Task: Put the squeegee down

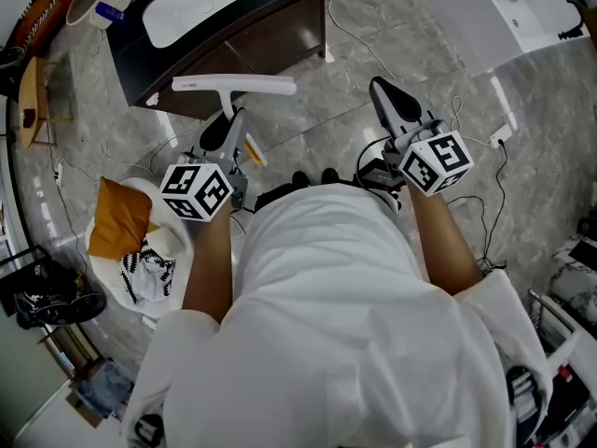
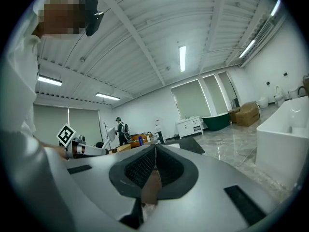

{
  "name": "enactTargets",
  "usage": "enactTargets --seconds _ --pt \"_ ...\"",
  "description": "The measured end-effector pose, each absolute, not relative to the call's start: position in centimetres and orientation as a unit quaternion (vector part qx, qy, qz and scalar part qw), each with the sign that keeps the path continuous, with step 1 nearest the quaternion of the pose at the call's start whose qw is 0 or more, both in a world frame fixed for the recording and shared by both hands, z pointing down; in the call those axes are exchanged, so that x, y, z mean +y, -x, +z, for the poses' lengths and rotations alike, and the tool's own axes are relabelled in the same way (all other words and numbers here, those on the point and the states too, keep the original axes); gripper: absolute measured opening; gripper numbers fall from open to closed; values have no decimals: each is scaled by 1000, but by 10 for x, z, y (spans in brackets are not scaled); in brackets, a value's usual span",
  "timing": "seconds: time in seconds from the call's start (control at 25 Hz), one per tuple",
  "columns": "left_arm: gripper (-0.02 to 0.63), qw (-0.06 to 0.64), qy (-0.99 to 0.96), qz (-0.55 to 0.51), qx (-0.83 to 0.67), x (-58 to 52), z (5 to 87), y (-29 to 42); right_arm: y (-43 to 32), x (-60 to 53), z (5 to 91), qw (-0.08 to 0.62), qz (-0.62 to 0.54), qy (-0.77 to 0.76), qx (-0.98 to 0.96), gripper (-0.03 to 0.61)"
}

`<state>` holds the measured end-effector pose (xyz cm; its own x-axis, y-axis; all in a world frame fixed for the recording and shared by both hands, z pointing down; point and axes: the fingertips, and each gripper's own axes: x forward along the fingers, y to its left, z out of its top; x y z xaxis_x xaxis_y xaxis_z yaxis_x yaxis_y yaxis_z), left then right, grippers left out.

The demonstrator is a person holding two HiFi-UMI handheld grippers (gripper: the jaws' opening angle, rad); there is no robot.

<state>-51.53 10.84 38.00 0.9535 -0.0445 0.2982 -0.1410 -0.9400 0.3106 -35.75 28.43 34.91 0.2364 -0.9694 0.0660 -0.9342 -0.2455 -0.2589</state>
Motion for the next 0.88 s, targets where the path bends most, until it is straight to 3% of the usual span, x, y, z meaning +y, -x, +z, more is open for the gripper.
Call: enactTargets --seconds 0.88 --pt "91 181 -969 167 -30 148 400 473 314 331 385 118 -153 793 578 15"
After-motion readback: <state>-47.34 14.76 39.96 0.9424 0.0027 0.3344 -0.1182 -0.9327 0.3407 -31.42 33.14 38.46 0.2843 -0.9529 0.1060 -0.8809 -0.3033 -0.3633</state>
